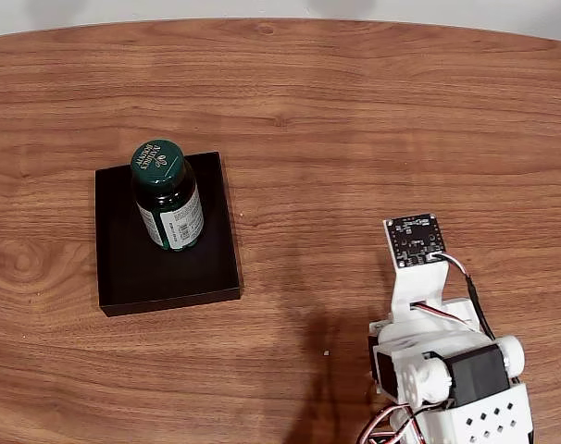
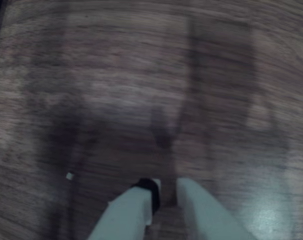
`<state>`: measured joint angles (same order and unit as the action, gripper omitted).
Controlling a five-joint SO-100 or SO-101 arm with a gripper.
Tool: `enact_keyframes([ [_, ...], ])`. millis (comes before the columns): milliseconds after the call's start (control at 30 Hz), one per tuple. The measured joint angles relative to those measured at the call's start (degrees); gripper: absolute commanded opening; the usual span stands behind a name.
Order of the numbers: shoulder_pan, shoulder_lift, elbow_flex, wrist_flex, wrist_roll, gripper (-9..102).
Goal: Pick up the pill bottle and place it in the black box.
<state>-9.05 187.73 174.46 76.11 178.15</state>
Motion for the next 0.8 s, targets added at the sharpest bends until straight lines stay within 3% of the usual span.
enact_keyframes([
  [800, 1.1, 3.3, 0.0, 0.8, -4.7, 0],
])
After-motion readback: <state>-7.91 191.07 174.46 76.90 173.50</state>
